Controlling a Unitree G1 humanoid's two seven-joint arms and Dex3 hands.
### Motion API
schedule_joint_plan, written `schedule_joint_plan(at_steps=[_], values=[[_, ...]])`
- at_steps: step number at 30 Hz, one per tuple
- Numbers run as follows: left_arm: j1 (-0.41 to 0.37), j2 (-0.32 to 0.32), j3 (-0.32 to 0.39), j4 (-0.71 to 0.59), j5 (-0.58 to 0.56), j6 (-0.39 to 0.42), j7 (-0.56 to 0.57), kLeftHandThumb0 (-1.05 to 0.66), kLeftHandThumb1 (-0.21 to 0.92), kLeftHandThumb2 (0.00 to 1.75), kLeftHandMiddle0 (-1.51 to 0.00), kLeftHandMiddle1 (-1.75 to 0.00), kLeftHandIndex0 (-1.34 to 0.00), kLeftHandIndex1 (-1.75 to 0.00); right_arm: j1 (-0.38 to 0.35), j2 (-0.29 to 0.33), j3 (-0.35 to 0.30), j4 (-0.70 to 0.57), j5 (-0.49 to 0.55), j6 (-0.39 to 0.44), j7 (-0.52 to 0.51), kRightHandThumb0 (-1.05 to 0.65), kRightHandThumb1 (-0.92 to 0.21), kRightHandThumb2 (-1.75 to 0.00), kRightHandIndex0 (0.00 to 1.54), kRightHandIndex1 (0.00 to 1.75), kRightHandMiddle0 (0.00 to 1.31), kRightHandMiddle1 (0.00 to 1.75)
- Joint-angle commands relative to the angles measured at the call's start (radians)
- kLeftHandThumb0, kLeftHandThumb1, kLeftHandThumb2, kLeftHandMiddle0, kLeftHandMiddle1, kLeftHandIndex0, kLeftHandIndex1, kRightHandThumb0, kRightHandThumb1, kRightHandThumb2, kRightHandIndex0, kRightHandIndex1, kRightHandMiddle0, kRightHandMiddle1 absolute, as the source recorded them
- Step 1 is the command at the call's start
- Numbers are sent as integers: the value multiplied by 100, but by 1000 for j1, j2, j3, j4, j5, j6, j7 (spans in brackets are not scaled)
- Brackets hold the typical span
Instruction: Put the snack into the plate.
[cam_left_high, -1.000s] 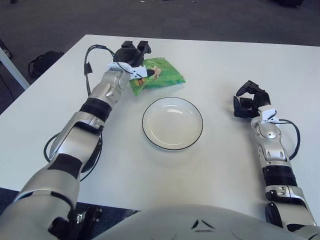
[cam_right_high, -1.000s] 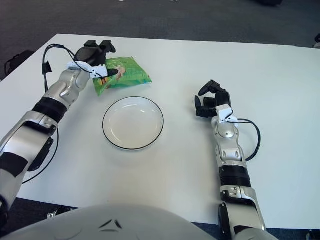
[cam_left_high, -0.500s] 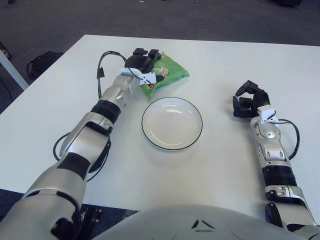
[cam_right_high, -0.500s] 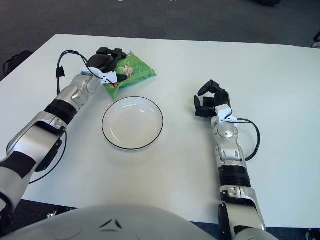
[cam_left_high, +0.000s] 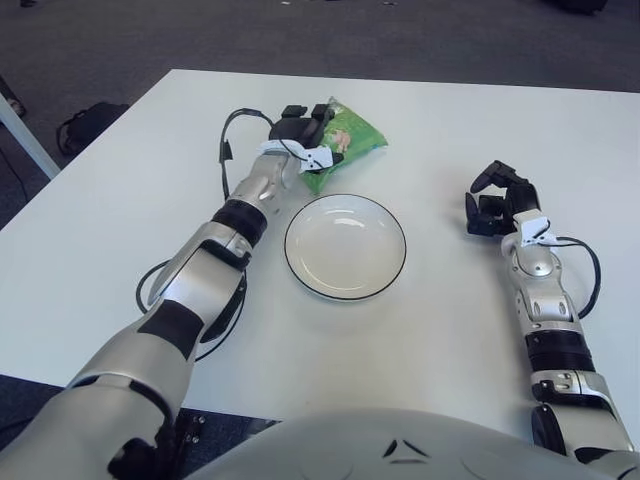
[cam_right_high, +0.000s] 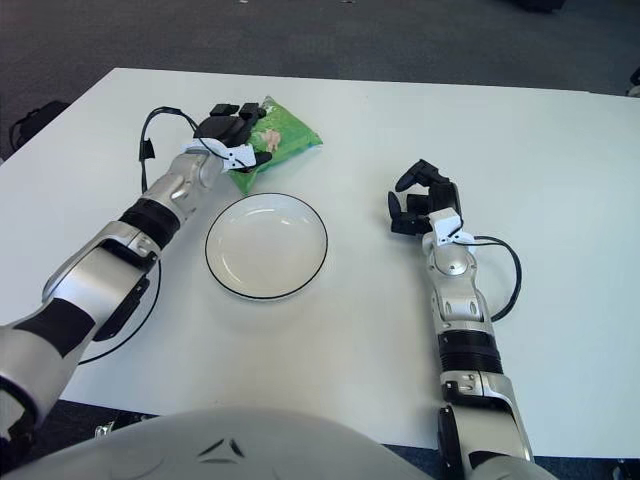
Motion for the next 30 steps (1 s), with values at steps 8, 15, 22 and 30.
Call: schedule_joint_plan(at_steps=[8,15,22,30], values=[[-17,-21,-15,-28,-21,63,-97,-105,92,94,0,-21,0,-50,67,18,34,66,-32,66,10,-50,-27,-138,135,175,66,175],[34,34,-31,-86,-17,59,-142,-105,92,94,0,-18,0,-49,71,22,38,57,-35,71,4,-50,-27,-137,135,175,65,175],[107,134,-27,-148,-24,-14,-165,-104,92,93,0,-15,0,-52,73,25,39,44,-36,82,-2,-50,-27,-138,134,175,66,175],[145,235,-28,-126,-15,-128,-134,-101,92,92,-2,-19,0,-59,79,17,49,3,-52,113,-4,-51,-25,-139,133,175,67,175]])
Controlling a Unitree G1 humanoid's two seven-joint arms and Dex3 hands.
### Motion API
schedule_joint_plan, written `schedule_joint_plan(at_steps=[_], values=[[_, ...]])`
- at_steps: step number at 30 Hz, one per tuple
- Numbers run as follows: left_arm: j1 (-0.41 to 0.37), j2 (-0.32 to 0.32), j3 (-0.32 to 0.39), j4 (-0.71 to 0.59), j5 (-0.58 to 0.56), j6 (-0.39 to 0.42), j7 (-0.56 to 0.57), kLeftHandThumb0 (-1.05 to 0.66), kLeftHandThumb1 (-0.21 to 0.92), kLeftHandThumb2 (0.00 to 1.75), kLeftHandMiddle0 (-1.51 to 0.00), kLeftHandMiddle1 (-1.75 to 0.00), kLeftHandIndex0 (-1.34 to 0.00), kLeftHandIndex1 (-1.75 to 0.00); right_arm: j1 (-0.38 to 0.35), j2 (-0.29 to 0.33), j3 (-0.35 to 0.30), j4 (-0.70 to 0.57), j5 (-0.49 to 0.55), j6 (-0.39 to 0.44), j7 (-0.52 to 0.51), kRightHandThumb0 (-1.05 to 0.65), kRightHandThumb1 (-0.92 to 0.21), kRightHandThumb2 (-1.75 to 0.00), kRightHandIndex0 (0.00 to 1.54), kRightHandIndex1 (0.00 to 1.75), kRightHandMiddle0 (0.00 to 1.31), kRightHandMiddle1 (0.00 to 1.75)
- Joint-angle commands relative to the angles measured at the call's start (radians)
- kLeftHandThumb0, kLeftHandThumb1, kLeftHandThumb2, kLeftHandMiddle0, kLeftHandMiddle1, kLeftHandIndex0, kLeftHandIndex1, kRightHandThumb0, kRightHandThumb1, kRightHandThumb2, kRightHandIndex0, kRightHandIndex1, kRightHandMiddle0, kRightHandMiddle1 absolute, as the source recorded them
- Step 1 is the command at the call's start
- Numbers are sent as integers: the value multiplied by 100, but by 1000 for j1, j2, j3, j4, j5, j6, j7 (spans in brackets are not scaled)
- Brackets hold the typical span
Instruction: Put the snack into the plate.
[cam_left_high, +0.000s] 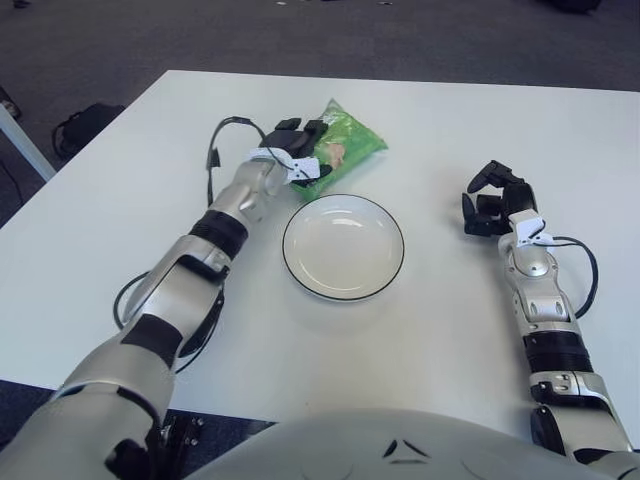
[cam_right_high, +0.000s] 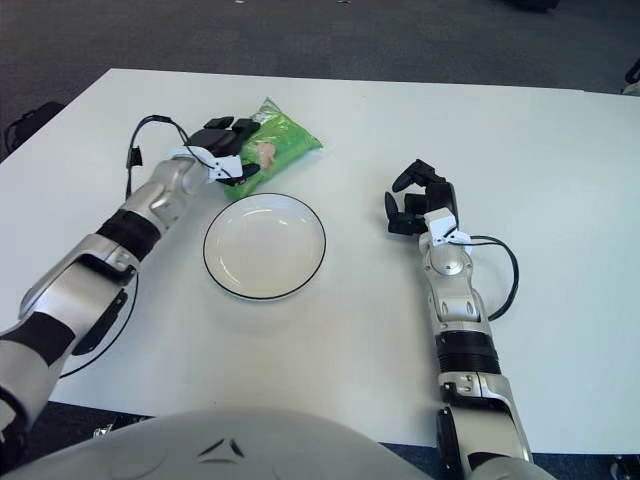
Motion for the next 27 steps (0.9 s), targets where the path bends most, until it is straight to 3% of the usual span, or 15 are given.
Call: schedule_joint_plan(at_steps=[1,11,20,27], values=[[22,61,-8,55,9,-62,27,-100,92,92,-3,-20,0,-60,69,16,33,32,-34,89,14,-51,-25,-140,133,175,67,175],[22,163,-51,115,70,-206,123,-95,92,93,-1,-40,0,-70,75,20,37,-1,-58,126,6,-52,-24,-141,133,175,68,175],[95,331,-49,-65,117,-323,127,-90,92,94,0,-48,0,-77,77,17,36,-3,-63,127,16,-52,-23,-142,133,175,69,175],[128,387,-37,-122,129,-389,133,-82,92,91,-2,-51,0,-83,79,18,36,-10,-61,131,20,-52,-23,-143,133,175,69,175]])
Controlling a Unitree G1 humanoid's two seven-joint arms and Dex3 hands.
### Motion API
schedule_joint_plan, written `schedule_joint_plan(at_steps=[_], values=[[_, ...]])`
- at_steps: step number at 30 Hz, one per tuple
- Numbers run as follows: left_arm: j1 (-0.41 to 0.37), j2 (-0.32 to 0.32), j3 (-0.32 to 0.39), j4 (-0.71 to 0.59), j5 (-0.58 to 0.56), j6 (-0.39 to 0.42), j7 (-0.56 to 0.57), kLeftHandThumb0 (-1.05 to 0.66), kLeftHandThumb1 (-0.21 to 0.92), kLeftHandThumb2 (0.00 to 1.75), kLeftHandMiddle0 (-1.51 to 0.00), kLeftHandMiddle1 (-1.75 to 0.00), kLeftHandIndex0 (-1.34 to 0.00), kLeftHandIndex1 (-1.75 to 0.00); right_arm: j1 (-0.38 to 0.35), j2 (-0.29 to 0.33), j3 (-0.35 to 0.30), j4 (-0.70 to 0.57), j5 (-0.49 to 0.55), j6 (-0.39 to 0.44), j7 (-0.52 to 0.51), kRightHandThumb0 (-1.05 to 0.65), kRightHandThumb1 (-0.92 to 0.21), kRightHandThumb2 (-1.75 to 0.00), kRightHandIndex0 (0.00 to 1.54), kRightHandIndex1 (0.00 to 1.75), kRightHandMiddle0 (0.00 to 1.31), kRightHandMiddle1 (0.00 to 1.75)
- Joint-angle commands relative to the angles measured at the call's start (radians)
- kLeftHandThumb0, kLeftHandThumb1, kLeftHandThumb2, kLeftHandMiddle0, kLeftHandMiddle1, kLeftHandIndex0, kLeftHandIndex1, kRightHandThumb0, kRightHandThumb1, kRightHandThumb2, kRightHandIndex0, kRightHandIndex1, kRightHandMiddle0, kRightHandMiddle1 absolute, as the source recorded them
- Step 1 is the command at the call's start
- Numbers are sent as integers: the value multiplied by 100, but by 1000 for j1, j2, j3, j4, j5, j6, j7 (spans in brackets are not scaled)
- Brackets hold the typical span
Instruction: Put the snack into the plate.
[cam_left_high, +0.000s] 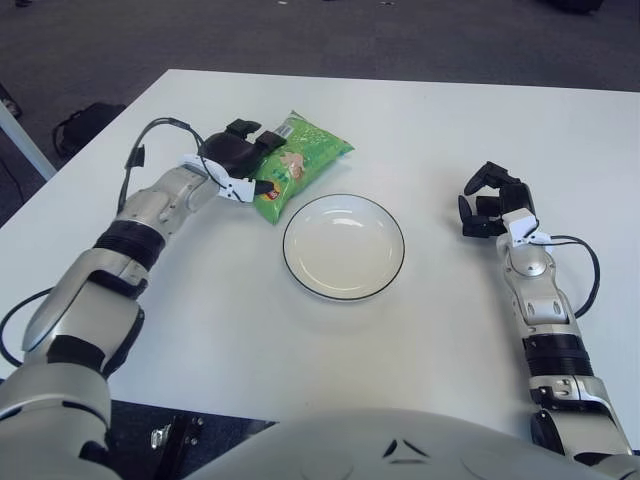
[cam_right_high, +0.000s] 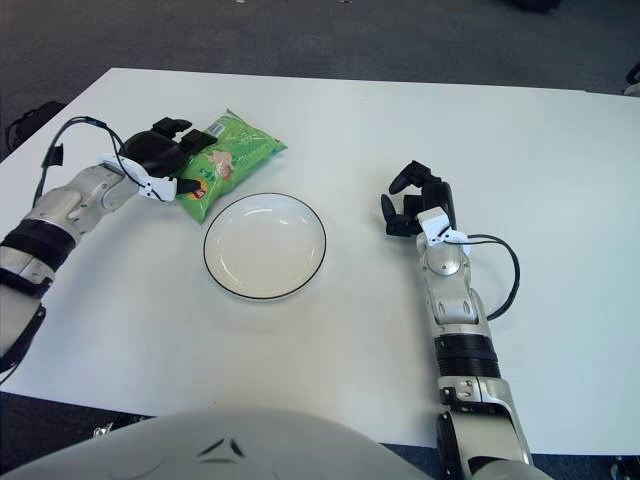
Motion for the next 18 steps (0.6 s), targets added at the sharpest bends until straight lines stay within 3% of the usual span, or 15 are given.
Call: schedule_joint_plan(at_steps=[1,7,18], values=[[26,43,5,-23,21,-48,21,-82,92,90,-2,-52,0,-83,67,17,19,44,-4,65,30,-52,-23,-143,133,175,69,175],[49,133,24,-13,21,-170,75,-77,92,90,-2,-53,0,-85,69,17,16,41,1,67,35,-52,-23,-143,133,175,69,175],[50,199,45,5,11,-280,70,-77,92,97,0,-54,0,-83,71,18,15,33,-5,73,33,-52,-23,-143,133,175,69,175]])
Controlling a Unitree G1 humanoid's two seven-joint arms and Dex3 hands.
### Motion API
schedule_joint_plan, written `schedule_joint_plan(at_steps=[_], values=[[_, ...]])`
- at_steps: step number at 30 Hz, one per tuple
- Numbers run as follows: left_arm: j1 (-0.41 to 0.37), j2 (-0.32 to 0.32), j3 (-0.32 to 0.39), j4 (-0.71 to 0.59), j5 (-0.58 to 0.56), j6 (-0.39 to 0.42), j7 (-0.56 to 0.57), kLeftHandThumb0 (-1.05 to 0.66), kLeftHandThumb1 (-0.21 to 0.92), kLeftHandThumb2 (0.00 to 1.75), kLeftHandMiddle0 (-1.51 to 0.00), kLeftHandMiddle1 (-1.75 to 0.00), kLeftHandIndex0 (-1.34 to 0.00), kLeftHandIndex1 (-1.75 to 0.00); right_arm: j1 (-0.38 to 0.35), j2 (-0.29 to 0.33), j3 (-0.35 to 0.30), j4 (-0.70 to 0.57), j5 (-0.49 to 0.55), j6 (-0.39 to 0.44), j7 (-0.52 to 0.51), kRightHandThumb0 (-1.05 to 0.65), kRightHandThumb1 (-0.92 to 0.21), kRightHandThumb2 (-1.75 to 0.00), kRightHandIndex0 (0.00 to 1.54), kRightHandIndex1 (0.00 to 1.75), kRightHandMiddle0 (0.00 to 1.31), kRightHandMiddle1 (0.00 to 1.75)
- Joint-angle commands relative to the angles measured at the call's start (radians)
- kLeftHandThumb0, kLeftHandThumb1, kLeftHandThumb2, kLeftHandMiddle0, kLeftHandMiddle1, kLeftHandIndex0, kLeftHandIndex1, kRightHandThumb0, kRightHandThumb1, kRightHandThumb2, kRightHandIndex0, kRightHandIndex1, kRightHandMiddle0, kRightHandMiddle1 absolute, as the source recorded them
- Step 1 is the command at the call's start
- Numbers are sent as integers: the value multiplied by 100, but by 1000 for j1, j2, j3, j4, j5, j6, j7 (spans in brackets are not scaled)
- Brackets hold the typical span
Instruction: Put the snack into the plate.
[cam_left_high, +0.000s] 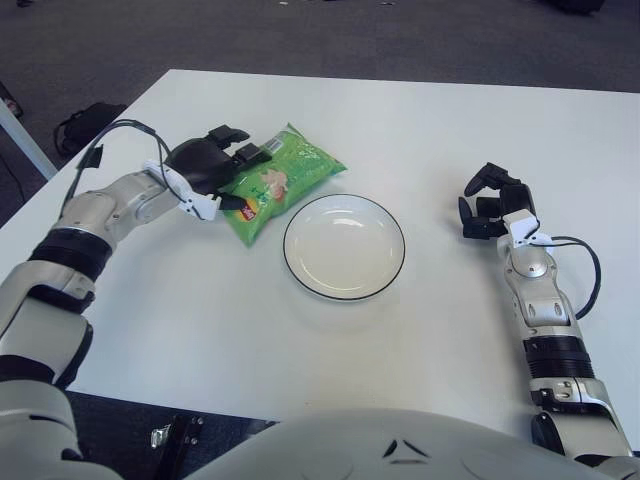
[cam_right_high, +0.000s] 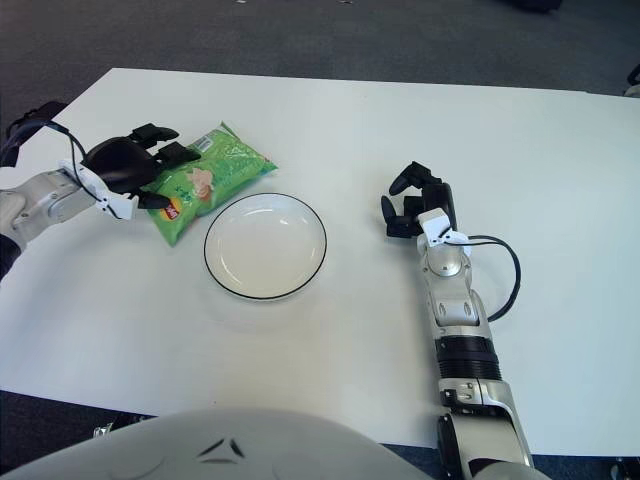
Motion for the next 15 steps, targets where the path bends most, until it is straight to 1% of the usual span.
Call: schedule_joint_plan(at_steps=[1,5,7,12,15], values=[[12,19,15,10,7,-22,4,-77,92,98,0,-54,0,-83,63,17,18,47,-6,64,24,-52,-23,-143,133,175,69,175],[17,47,23,11,15,-81,29,-77,92,98,-1,-55,0,-85,62,13,18,51,-8,62,25,-52,-23,-143,133,175,69,175],[19,54,27,12,19,-96,38,-76,92,97,-1,-56,0,-85,61,12,17,54,-8,59,24,-52,-23,-143,133,175,69,175],[21,71,36,29,33,-122,69,-74,92,95,-1,-57,0,-85,59,9,18,60,-10,55,26,-52,-23,-143,133,175,69,175],[17,78,40,43,48,-120,89,-73,92,93,0,-57,0,-85,58,7,17,63,-10,54,27,-52,-23,-143,133,175,69,175]])
